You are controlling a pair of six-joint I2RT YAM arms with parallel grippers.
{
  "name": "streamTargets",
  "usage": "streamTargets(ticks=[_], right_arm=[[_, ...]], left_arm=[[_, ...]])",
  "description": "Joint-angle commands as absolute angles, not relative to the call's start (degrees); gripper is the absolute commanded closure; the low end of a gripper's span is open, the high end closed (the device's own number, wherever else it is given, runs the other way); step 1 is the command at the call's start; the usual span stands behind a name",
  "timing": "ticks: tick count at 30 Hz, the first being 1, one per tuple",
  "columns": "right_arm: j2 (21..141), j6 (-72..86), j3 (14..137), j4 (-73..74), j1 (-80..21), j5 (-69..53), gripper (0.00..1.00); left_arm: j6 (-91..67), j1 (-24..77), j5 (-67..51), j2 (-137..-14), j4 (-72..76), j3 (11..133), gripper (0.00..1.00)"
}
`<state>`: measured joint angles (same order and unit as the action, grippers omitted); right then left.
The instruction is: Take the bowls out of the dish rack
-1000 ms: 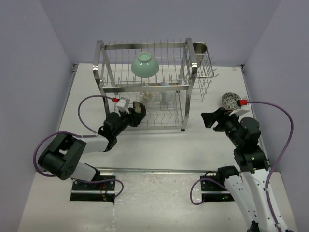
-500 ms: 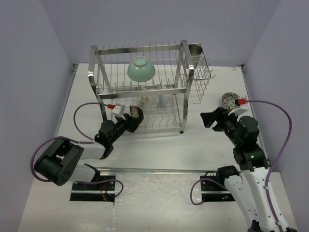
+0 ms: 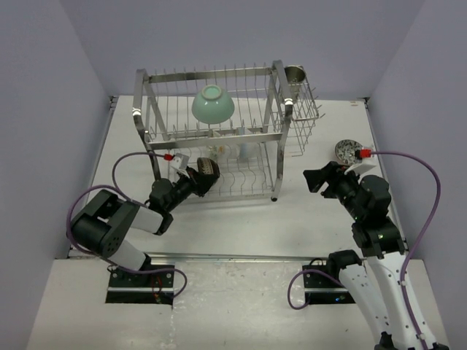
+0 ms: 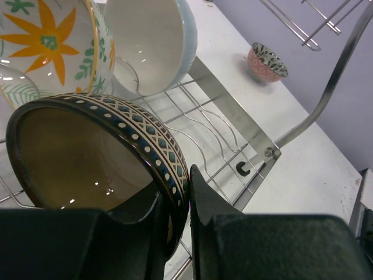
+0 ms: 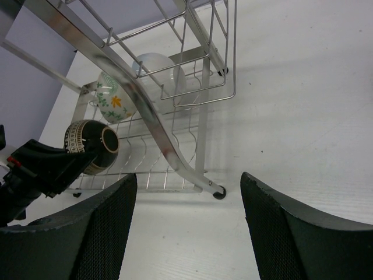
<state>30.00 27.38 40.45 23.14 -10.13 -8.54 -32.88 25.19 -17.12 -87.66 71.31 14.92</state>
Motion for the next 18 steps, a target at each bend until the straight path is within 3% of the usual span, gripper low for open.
streamTargets(ticks=[1, 8, 18], right_arm=[[30.59, 26.37, 40.17, 22.41, -10.55, -8.17, 0.28], [30.94, 26.45, 39.64, 21.71, -10.72, -7.82, 0.28], [31.46, 26.37, 39.55, 21.27, -10.81, -7.47, 0.28]], left_arm=[[-38.92, 22.86, -21.53, -92.8, 96.13, 16.44, 1.0], [-43.15, 21.62, -28.12, -97.56, 103.36, 20.21, 1.0], [-44.74, 21.62, -31.64, -92.82, 101.78, 22.68, 1.0]])
